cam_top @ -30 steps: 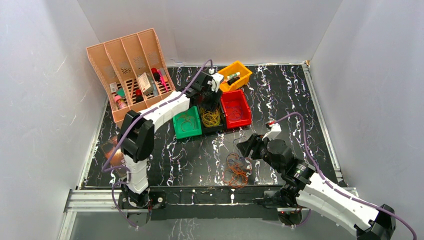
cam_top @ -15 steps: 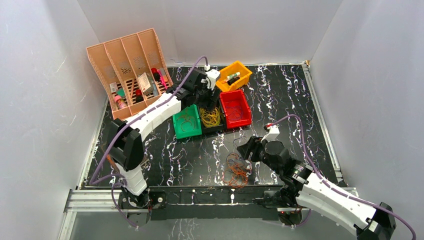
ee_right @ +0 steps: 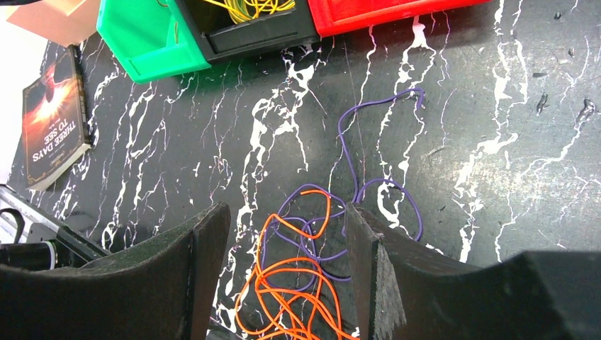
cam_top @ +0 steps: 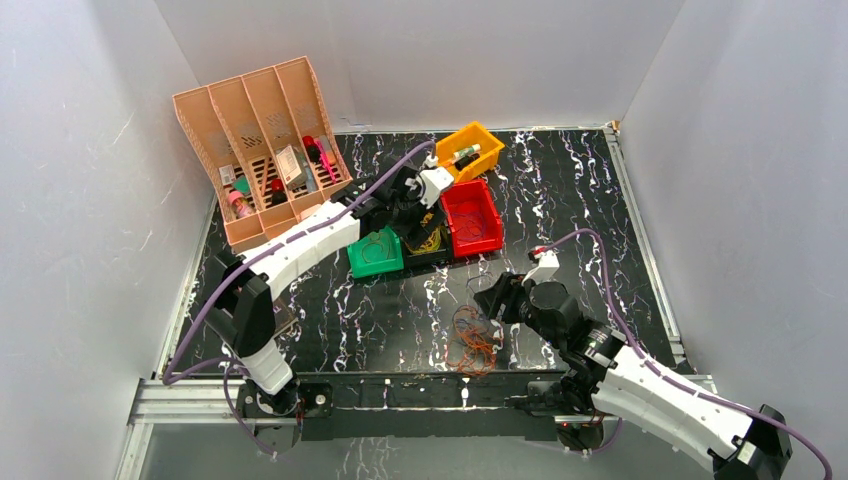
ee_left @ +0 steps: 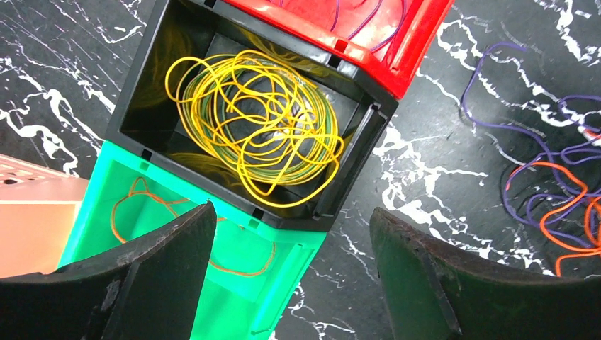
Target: Untangle the cables
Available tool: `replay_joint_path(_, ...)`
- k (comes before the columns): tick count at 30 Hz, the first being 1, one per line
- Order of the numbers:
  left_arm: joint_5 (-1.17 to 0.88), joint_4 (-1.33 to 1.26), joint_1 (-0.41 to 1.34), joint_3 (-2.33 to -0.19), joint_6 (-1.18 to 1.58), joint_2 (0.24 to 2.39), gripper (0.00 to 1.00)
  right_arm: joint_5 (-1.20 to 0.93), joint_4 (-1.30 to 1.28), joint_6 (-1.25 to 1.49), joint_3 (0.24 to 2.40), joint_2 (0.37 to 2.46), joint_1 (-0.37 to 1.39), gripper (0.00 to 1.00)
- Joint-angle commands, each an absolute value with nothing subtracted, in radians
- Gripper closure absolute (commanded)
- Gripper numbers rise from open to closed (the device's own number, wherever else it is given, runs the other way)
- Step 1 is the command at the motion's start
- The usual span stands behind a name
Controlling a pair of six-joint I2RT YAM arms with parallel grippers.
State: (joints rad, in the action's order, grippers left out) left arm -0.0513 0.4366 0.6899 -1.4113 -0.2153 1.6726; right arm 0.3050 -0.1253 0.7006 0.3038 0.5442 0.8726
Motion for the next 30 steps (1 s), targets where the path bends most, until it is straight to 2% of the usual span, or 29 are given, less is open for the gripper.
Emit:
replay_joint_path(1, -0.013, 0.493, 0.701, -1.417, -0.313, 1.657, 0.21, 0.311, -0.091, 0.692, 0.314, 0.543, 0.877, 0.31)
replay_joint_path(20, 0.033, 0.509, 0.714, -1.485, -0.355, 1.769, 0.25, 0.323, -0.151, 0.686, 0.334, 0.515, 0.876, 0.31)
replay_joint_path(30, 0.058, 0.496, 0.72, -1.537, -0.364, 1.849, 0.31, 0.335, -0.185, 0.696, 0.33, 0.47, 0.877, 0.31)
